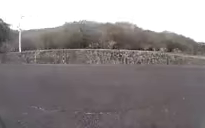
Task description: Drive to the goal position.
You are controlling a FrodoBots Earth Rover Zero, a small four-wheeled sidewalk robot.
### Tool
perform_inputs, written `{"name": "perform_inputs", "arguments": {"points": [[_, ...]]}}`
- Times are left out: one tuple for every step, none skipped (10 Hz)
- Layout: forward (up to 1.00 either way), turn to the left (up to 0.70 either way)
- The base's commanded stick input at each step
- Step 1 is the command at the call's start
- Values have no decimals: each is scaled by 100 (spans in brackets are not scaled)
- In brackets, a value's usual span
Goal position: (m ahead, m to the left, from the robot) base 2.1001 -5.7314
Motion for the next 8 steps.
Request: {"name": "perform_inputs", "arguments": {"points": [[0,-45],[0,-45],[0,-45],[0,-45],[0,-45],[0,-45],[0,-45],[0,-45]]}}
